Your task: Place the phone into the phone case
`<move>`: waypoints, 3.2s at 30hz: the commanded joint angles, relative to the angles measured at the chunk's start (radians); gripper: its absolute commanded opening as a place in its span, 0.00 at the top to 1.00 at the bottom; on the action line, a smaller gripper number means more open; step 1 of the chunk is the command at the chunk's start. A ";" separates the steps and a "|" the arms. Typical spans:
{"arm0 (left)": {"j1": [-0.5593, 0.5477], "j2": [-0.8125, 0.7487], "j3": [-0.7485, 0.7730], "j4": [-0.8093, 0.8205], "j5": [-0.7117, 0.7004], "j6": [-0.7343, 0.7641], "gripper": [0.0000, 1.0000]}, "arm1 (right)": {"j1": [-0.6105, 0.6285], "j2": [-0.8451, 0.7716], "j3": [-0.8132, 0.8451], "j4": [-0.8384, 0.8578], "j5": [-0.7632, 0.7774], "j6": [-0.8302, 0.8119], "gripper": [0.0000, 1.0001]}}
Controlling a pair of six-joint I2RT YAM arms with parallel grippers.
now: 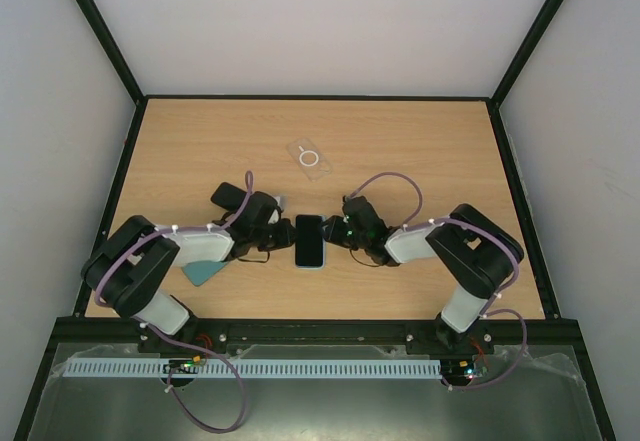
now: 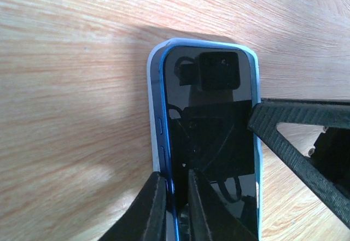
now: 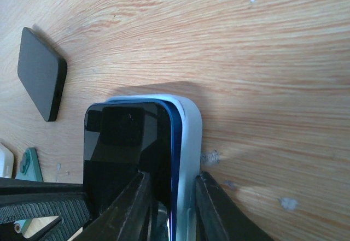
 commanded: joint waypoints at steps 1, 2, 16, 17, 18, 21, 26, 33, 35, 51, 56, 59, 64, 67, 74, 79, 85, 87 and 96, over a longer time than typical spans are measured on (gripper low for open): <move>-0.001 0.021 0.020 0.038 0.028 0.021 0.93 | -0.005 0.057 0.014 0.059 -0.033 -0.029 0.77; -0.001 0.023 0.022 0.042 0.035 0.021 0.94 | -0.005 0.062 0.008 0.081 -0.048 -0.028 0.77; -0.025 0.026 0.022 0.028 0.005 -0.010 0.92 | -0.005 0.033 -0.001 0.085 -0.102 -0.022 0.75; -0.021 0.008 0.009 0.028 0.007 -0.017 0.90 | -0.005 0.005 -0.015 0.057 -0.072 -0.021 0.74; -0.016 -0.010 -0.002 0.027 0.009 -0.028 0.87 | -0.005 -0.022 -0.034 0.044 -0.052 -0.018 0.72; -0.015 -0.057 -0.016 -0.015 -0.013 -0.039 0.80 | -0.005 -0.081 -0.080 0.015 -0.043 0.011 0.67; -0.014 -0.061 -0.041 -0.011 0.021 -0.053 0.77 | -0.003 -0.079 -0.103 0.013 -0.097 0.059 0.65; -0.015 -0.042 -0.073 0.032 0.051 -0.060 0.83 | 0.006 -0.054 -0.096 0.017 -0.083 0.092 0.64; -0.015 -0.047 -0.082 0.040 0.055 -0.063 0.85 | 0.008 -0.025 -0.090 0.041 -0.106 0.107 0.64; -0.016 -0.077 -0.125 0.045 0.043 -0.070 0.92 | 0.015 -0.052 -0.073 0.193 -0.210 0.215 0.64; -0.016 -0.107 -0.141 0.035 0.017 -0.070 0.92 | 0.018 -0.099 -0.100 0.219 -0.217 0.237 0.64; -0.015 -0.110 -0.148 0.043 0.006 -0.075 0.92 | 0.019 -0.099 -0.106 0.243 -0.226 0.245 0.63; -0.016 -0.107 -0.151 0.055 0.015 -0.083 0.92 | 0.020 -0.058 -0.102 0.310 -0.253 0.282 0.64; -0.016 -0.113 -0.151 0.053 0.015 -0.081 0.91 | 0.024 -0.036 -0.101 0.340 -0.269 0.298 0.64; -0.016 -0.108 -0.153 0.049 0.012 -0.085 0.91 | 0.026 0.009 -0.120 0.454 -0.309 0.363 0.64; -0.016 -0.104 -0.144 0.036 0.009 -0.082 0.91 | 0.027 0.023 -0.115 0.459 -0.319 0.365 0.64; -0.016 -0.113 -0.149 0.025 -0.002 -0.079 0.89 | 0.028 0.040 -0.137 0.576 -0.362 0.450 0.64; -0.017 -0.115 -0.138 0.017 0.001 -0.061 0.88 | 0.029 0.044 -0.135 0.576 -0.363 0.451 0.64; -0.017 -0.113 -0.106 -0.030 -0.003 -0.040 0.86 | 0.030 0.052 -0.095 0.366 -0.338 0.303 0.63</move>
